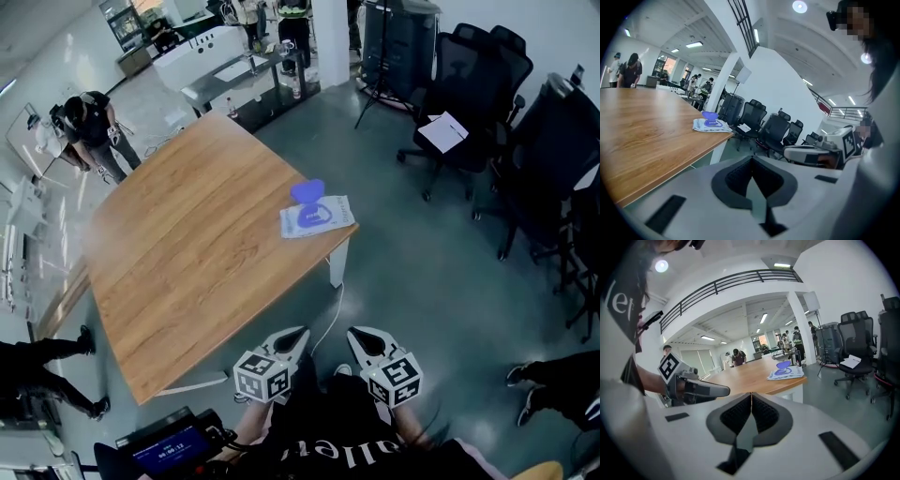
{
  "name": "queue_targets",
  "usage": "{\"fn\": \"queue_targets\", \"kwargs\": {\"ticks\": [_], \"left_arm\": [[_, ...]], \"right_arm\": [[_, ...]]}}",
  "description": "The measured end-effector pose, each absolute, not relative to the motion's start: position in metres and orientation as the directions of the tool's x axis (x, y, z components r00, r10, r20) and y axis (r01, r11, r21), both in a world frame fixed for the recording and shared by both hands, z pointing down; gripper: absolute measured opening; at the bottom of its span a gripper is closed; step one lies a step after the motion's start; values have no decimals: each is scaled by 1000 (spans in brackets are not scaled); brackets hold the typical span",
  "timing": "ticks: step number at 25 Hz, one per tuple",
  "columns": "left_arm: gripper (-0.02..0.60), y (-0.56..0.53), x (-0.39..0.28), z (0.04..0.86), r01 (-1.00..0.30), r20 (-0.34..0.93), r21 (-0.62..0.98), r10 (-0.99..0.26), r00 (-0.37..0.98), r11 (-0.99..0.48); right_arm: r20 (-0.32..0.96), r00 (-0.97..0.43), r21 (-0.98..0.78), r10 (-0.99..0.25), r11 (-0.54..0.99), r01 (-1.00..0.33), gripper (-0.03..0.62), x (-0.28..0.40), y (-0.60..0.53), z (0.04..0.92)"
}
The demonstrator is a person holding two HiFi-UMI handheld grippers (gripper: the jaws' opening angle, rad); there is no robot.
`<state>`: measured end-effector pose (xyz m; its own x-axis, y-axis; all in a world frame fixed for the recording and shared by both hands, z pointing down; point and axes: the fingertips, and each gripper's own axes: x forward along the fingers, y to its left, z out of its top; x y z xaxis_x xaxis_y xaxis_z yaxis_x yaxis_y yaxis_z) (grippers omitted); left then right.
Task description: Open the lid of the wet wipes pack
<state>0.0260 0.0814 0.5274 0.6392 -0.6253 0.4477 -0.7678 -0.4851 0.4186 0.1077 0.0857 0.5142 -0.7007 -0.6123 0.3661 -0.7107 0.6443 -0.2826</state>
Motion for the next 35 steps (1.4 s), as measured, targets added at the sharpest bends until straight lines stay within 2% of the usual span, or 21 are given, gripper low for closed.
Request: {"fn": "queue_targets", "kwargs": {"ticks": [9,21,29,35], "left_arm": [[2,83,12,511,-745,378,386,-644,665,-544],[2,145,-92,499,-667,379,390,-550,745,-635],[2,189,-110,512,-608,396,411,-467,790,-679],[2,198,-103,507,-606,379,413,-477,793,-680]], "right_arm": [[362,-683,-272,-634,629,-728,11,84,95,519],[318,-580,-336,-750,484,-808,11,-23,147,499],[338,-512,-351,-790,399,-847,11,-43,193,506],[342,-520,-344,-783,411,-844,11,-38,209,506]]}}
